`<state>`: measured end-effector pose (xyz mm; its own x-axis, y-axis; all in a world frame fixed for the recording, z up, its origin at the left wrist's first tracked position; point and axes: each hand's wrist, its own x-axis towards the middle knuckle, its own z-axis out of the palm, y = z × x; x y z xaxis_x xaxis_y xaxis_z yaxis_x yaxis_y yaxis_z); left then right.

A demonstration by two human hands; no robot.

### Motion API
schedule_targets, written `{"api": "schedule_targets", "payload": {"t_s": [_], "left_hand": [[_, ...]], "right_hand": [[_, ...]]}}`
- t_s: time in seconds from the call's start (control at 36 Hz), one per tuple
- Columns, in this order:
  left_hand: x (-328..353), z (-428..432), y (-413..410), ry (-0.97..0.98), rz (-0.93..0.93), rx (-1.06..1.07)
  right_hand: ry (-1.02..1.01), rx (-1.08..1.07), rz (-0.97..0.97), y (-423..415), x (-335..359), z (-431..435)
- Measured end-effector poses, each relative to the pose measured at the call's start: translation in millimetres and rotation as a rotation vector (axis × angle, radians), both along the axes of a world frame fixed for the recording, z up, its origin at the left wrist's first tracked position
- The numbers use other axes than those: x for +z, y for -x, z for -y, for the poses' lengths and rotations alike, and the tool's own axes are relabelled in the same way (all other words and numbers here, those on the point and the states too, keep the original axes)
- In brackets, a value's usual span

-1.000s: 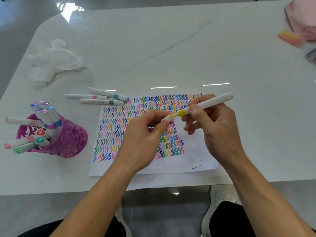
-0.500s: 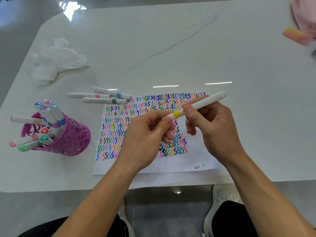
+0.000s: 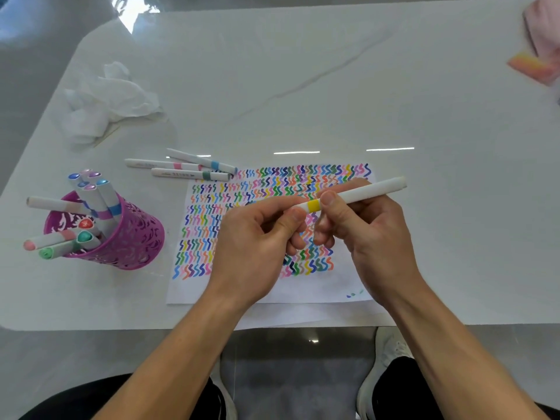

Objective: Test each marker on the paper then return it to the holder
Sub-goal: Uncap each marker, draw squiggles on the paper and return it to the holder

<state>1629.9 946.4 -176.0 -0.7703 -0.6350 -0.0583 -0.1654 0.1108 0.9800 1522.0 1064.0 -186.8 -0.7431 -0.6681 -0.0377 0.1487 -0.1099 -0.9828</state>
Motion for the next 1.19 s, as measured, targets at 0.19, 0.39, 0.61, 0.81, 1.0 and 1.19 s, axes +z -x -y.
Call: {"api": "schedule_targets", "payload": {"t_s": [0.19,0.39,0.61,0.81,1.0,1.19], "left_hand": [[10.2,8.2,4.4,0.027,-0.040,0.060],[23.1,18.7,-2.7,0.087,-0.177,0.277],[34.3,28.1,-17.7,0.381,-0.269,0.375],[44.6,45.8,-46.1,0.782,-0.248,0.480],[46.8,48.1,-66.4,1.024,-0.189,0.495],[46.8,54.3,-73.8,0.991,-0.080,0.523]], "right_hand": [[-0.081,0.050,0.088,6.8,-9.2,1.7],[-0.186,-0.107,-0.056,20.4,-16.9,-2.4],[-0.175,-0.285,-0.196,21.5,-16.9,-2.0],[-0.174,-0.286,-0.216,17.6,-17.2,4.3],[-0.188,-0.341,-0.289,7.8,-16.2,4.7],[-0.177,-0.374,-0.257,11.1,-14.1,3.6]]}}
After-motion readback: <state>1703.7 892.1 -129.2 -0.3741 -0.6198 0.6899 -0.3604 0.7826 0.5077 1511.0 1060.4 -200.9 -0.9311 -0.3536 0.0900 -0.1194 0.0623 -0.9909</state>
